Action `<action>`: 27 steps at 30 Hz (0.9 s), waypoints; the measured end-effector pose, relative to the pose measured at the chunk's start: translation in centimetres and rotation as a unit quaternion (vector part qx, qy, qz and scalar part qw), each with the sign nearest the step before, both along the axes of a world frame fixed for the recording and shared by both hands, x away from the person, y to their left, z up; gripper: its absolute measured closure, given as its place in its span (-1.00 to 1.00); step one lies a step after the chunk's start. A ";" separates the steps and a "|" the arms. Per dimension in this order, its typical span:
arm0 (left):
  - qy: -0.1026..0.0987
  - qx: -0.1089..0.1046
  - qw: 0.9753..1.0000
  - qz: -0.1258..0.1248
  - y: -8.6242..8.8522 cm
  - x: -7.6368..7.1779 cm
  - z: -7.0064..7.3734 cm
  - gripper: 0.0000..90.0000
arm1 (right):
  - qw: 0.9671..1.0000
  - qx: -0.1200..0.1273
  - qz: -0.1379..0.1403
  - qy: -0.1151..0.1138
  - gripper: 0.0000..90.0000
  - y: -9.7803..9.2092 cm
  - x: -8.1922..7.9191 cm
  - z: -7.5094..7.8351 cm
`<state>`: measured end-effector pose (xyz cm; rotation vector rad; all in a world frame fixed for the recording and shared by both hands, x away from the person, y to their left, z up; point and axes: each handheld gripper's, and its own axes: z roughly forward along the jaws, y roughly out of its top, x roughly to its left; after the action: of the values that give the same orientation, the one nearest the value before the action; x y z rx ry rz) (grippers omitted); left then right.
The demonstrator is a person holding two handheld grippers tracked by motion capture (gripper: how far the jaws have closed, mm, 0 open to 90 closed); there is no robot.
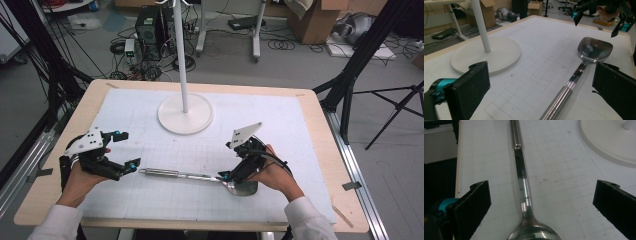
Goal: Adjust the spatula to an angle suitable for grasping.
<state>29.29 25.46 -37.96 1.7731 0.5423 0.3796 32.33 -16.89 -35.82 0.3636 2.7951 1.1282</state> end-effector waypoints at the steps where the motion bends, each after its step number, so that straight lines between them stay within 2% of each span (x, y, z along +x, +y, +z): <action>1: 0.001 -0.004 1.000 0.001 0.1 0.0 -0.2 -0.96 | 1.000 -0.004 0.003 0.001 -0.99 0.4 0.0 -0.1; 11: 0.001 0.003 1.000 -0.001 0.1 -0.2 -0.1 -0.96 | 0.999 -0.030 0.021 0.005 -0.99 3.0 0.5 -1.1; 13: 0.000 0.003 1.000 -0.002 0.0 -0.2 -0.1 -0.96 | 0.999 -0.034 0.023 0.015 -0.99 3.4 0.5 -1.3; 15: 0.000 0.005 1.000 -0.003 0.0 -0.2 0.0 -0.96 | 0.999 -0.038 0.027 0.014 -0.99 3.8 0.6 -1.6; 22: -0.002 0.011 1.000 0.001 0.0 -0.2 0.3 -0.96 | 0.997 -0.064 0.042 0.017 -0.99 5.5 0.6 -2.4; 27: -0.002 0.007 1.000 0.001 -0.1 -0.3 0.4 -0.96 | 0.996 -0.077 0.046 0.016 -0.89 6.1 0.6 -2.9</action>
<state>29.01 25.40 -37.51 1.7855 0.5390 0.3883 32.96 -10.79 -38.76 0.2436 2.9295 0.9224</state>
